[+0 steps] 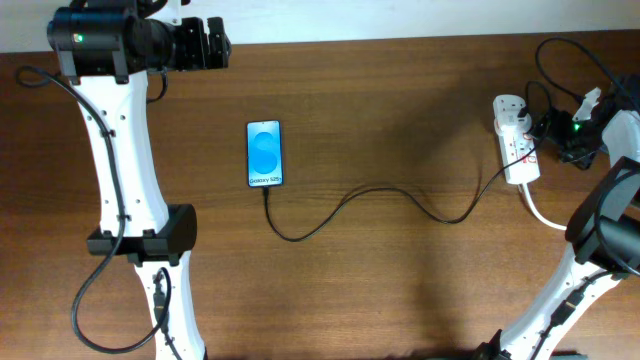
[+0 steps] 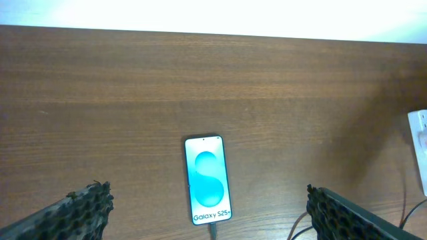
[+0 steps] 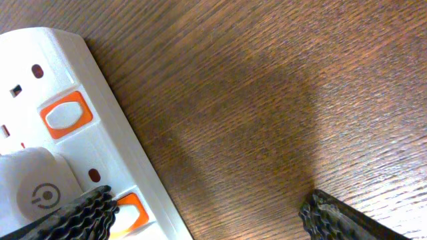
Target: Plug charger to phone and switch on socket
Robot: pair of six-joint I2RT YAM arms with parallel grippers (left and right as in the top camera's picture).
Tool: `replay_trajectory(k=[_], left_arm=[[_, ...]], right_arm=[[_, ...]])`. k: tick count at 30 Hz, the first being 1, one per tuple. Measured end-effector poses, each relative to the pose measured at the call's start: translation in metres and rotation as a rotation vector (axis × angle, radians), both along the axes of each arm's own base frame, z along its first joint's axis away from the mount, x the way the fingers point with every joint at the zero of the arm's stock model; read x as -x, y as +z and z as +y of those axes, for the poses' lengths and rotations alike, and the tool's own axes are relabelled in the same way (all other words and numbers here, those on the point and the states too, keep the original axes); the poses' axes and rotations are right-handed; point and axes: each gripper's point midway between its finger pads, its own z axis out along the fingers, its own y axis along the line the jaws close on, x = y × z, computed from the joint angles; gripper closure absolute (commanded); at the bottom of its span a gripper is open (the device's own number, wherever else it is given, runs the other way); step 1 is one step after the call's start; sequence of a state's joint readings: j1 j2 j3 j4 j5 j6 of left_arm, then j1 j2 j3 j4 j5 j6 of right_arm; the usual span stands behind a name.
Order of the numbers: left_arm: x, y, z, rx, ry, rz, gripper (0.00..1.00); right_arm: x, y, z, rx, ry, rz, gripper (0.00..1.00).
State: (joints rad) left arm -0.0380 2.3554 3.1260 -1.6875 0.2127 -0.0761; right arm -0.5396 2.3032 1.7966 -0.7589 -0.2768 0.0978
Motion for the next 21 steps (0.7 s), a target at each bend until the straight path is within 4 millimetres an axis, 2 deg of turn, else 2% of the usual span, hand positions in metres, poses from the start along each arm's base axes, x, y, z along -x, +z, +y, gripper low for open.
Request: replay_trajectory(k=[21], left_arm=[[0.0000,0.0000,0.0001,0.000,0.000,0.000,0.01]], right_arm=[[0.0081,-0.0010,0.0036,-0.033,-0.049,0.040,0.07]])
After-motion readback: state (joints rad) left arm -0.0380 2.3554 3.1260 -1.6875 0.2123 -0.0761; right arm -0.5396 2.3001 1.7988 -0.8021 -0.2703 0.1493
